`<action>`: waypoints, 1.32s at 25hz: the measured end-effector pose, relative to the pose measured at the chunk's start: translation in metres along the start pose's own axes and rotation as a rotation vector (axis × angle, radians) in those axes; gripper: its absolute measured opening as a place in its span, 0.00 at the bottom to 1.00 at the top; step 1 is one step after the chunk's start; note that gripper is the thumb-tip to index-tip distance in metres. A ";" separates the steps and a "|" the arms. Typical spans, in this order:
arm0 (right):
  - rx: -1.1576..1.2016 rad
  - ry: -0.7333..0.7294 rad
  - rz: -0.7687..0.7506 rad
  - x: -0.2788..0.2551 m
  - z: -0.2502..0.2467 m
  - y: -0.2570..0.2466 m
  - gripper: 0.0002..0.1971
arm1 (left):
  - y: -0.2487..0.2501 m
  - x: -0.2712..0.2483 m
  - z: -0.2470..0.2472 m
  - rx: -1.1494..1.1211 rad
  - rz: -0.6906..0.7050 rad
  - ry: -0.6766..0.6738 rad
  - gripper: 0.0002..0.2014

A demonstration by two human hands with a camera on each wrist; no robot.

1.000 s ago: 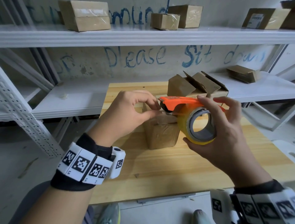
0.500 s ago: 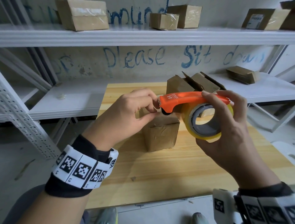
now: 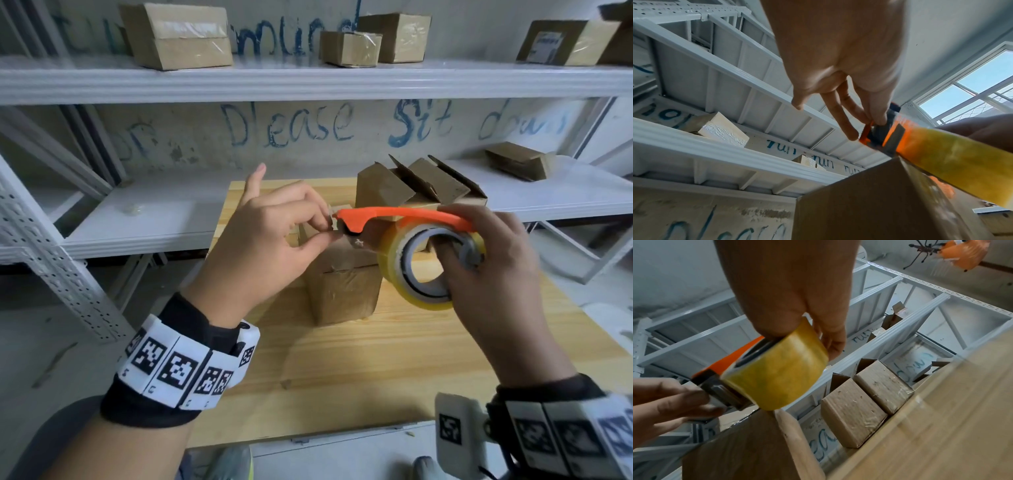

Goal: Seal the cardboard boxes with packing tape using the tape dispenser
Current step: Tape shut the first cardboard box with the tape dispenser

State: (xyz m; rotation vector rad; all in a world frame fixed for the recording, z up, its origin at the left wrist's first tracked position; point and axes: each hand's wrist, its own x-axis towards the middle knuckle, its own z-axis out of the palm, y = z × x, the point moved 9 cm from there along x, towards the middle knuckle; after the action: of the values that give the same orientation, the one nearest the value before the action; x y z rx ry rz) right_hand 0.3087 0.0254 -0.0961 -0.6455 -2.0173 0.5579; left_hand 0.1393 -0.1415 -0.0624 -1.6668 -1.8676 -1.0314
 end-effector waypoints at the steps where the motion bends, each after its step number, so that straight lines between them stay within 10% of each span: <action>1: -0.041 0.036 0.024 0.002 -0.003 0.003 0.19 | 0.001 0.001 0.000 0.026 0.008 0.004 0.10; 11: -0.261 -0.021 0.083 0.017 0.005 0.007 0.33 | 0.030 0.000 0.018 0.173 0.221 -0.074 0.11; 33: -0.374 -0.015 -0.018 0.021 0.001 0.023 0.35 | -0.007 -0.013 0.006 0.119 0.081 -0.162 0.14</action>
State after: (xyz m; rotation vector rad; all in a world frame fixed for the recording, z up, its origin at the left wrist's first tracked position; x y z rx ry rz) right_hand 0.3032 0.0563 -0.0976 -0.8446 -2.1593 0.1724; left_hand 0.1356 -0.1451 -0.0775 -1.7857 -1.9039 -0.7574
